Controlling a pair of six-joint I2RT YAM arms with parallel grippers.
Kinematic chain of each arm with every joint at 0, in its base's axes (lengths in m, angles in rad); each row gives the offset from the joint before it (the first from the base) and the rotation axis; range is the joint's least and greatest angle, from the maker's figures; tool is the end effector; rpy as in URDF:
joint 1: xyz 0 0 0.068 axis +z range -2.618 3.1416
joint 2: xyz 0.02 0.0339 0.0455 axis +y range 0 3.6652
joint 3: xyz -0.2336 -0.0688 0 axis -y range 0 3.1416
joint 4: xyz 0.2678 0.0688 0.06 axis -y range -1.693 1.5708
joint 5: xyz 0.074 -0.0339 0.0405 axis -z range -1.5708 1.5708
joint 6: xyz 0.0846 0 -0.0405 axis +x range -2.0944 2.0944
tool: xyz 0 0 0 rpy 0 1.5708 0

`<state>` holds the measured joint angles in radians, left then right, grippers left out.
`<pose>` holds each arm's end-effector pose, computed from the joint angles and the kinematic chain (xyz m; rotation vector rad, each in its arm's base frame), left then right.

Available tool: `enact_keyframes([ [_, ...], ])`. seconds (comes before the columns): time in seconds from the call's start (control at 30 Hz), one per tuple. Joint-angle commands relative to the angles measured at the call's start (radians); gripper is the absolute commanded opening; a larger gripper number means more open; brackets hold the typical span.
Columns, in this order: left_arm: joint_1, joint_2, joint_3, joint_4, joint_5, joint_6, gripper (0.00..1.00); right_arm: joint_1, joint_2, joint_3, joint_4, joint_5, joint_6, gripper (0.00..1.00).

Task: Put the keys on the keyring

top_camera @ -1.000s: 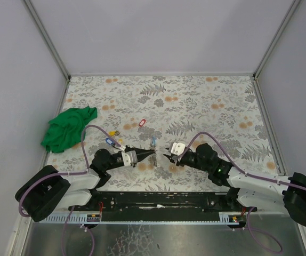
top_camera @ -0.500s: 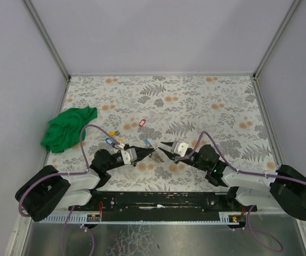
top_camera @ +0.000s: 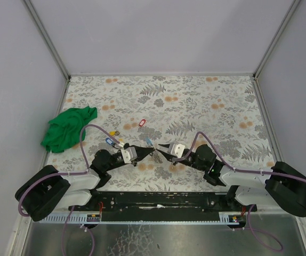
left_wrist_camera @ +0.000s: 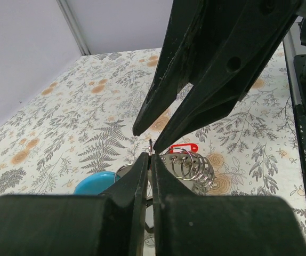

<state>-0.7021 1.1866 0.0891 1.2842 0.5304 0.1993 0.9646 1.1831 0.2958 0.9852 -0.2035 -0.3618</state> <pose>0.1650 -0.1956 0.1463 1.0108 1.0479 -0.7792 0.1588 0.2591 0.1753 -1.0552 1.0766 0.6366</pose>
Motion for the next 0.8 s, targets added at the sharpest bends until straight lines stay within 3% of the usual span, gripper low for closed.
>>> enact_keyframes([
  [0.0,-0.016,0.001,0.020,0.091,-0.031,-0.007,0.00,0.018,0.015,0.050,0.076,0.004,-0.018,0.31],
  [0.27,-0.061,0.003,0.019,0.116,-0.112,-0.017,0.00,0.055,0.054,0.052,0.116,0.125,-0.051,0.22],
  [0.43,-0.103,0.023,0.021,0.135,-0.170,-0.027,0.00,0.092,0.073,0.047,0.158,0.223,-0.099,0.06],
  [0.57,-0.127,0.047,0.026,0.160,-0.200,-0.041,0.00,0.107,0.101,0.048,0.207,0.275,-0.109,0.00],
  [0.67,-0.136,0.054,0.027,0.163,-0.220,-0.047,0.00,0.111,0.110,0.056,0.204,0.271,-0.106,0.00],
  [0.77,-0.134,0.038,0.012,0.153,-0.260,-0.025,0.00,0.111,0.068,0.063,0.120,0.283,-0.080,0.17],
])
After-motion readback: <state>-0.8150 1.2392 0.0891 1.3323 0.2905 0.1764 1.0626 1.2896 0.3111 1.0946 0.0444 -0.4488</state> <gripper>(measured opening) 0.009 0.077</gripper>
